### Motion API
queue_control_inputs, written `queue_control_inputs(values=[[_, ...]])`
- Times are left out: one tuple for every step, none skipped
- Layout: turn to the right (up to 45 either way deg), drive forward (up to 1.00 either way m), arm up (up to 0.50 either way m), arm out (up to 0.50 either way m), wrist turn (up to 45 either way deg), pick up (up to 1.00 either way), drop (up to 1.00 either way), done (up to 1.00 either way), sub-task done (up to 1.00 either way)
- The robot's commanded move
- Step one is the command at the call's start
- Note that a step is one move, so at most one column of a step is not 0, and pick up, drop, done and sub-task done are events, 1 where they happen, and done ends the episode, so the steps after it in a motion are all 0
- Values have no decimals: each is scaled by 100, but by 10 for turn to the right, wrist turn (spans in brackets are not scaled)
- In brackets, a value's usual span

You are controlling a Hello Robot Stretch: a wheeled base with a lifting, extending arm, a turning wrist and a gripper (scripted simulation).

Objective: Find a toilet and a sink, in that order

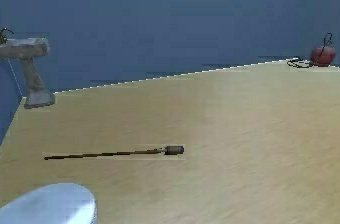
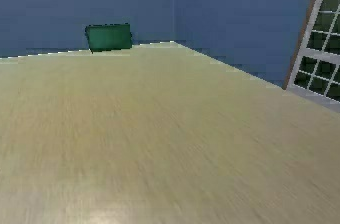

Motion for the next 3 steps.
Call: queue_control_inputs(values=[[270, 0, 0, 0, 0, 0, 0, 0, 0], [0, 65, 0, 0, 0, 0, 0, 0, 0], [-450, 0, 0, 0, 0, 0, 0, 0, 0]])
